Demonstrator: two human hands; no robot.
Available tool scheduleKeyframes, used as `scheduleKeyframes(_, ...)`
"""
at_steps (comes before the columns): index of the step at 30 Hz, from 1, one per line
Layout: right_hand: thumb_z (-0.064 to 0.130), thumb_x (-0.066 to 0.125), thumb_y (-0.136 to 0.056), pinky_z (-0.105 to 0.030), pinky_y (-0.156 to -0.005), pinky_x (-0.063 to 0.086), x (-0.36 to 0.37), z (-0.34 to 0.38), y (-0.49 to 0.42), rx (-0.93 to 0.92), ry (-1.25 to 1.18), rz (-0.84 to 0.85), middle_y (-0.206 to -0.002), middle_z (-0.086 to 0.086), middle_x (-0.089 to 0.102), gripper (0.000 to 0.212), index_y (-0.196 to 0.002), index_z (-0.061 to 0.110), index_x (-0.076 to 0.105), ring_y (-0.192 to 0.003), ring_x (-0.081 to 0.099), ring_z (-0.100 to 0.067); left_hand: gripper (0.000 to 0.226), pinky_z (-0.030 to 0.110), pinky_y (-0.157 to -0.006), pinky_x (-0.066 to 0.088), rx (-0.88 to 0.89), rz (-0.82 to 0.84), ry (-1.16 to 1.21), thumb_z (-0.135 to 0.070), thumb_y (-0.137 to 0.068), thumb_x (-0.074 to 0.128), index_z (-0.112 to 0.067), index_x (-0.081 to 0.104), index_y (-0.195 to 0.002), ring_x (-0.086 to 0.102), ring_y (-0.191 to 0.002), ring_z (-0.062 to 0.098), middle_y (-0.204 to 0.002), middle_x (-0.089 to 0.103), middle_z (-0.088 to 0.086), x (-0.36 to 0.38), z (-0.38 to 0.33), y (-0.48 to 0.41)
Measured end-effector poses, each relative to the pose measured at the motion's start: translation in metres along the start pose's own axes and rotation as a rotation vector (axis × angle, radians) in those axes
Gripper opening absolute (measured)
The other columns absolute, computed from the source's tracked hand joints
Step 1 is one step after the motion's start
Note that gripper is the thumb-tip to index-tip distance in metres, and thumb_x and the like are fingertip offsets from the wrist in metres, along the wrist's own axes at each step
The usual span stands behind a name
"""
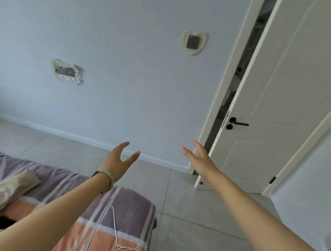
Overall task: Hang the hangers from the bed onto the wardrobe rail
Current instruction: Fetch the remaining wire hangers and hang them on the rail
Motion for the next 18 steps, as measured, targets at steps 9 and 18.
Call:
scheduleKeyframes(9, 0.048, 0.062, -0.084, -0.038, -0.116, 0.024, 0.227, -0.133, -0.036, 0.215, 0.015, 0.256, -0.157, 0.001, 0.014, 0.078, -0.148, 0.026, 0.024, -0.143, 0.021, -0.017, 0.078, 0.038, -0.105, 0.037, -0.478, 0.01, -0.186, -0.055, -0.081, 0.057, -0.013, 0.032, -0.142, 0.042, -0.13, 0.026, -0.146, 0.039, 0.009, -0.036, 0.253, 0.036)
scheduleKeyframes(18, 0.047, 0.074, -0.074, -0.031, -0.108, 0.031, 0.336, -0.287, -0.011, 0.537, -0.039, 0.364, -0.15, -0.002, 0.033, 0.085, -0.144, 0.027, 0.03, -0.136, 0.035, -0.016, 0.091, 0.036, -0.111, 0.03, -0.79, 0.157, -0.238, -0.061, -0.079, 0.055, -0.011, 0.02, -0.146, 0.034, -0.136, 0.026, -0.15, 0.032, 0.01, 0.023, 0.407, 0.089)
Point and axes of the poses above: each hand's wrist, its own y-axis away from the middle knuckle, its own x-axis out of the palm, z = x × y, the point moved 1 cm from there along -y, towards the middle knuckle
